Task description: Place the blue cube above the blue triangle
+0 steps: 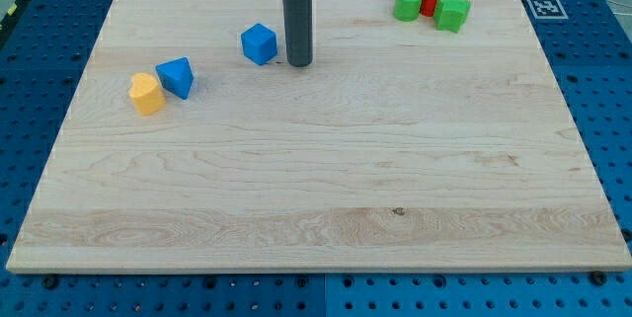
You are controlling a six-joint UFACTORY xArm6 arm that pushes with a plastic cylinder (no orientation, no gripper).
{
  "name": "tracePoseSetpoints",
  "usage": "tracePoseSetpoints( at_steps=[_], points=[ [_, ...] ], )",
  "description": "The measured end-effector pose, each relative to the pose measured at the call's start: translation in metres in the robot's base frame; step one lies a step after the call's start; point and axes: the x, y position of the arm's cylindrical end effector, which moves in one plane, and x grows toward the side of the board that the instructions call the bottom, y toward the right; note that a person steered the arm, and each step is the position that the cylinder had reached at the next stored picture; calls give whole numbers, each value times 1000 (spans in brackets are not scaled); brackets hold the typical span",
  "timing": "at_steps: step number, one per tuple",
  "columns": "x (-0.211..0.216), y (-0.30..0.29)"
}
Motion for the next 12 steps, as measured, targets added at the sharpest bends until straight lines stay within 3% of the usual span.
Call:
tracePoseSetpoints(
  at_steps=[4,5,6,7,12],
  points=[
    [7,-29],
    [-5,9],
    [-25,2],
    [-29,-49],
    [-29,-129]
  ],
)
